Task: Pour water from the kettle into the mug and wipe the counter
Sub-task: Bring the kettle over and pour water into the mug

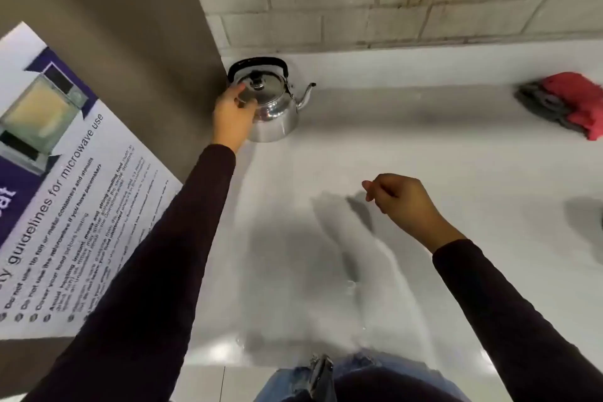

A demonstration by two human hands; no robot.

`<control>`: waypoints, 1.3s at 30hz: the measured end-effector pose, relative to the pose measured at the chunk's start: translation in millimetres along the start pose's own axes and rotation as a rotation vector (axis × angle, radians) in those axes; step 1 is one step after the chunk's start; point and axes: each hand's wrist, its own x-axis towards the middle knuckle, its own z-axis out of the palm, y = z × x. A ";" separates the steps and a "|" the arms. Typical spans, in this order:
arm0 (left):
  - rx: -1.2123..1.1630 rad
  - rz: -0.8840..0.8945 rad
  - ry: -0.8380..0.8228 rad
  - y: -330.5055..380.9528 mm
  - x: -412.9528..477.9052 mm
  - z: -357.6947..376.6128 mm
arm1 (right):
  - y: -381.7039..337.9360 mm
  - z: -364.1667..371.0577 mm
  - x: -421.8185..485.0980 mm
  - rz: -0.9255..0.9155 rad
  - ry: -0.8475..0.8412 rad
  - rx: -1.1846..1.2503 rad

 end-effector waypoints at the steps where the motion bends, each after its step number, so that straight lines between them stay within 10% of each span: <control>1: 0.024 -0.036 0.030 1.3 14.6 0.1 | -0.3 0.4 1.3 -0.002 -0.012 -0.006; 13: -0.522 -0.393 -0.060 6.2 93.8 2.2 | 6.3 -4.8 13.0 0.052 -0.019 -0.060; 19: -0.383 -0.112 0.106 11.5 94.3 0.4 | 1.5 -6.9 4.0 0.089 -0.011 -0.084; 25: 0.114 0.144 -0.223 28.1 90.3 -9.5 | 1.7 -3.4 -9.6 0.083 0.010 -0.077; 39: -0.251 0.326 -0.182 117.0 5.3 1.4 | 15.8 -29.5 -39.9 0.082 0.169 0.003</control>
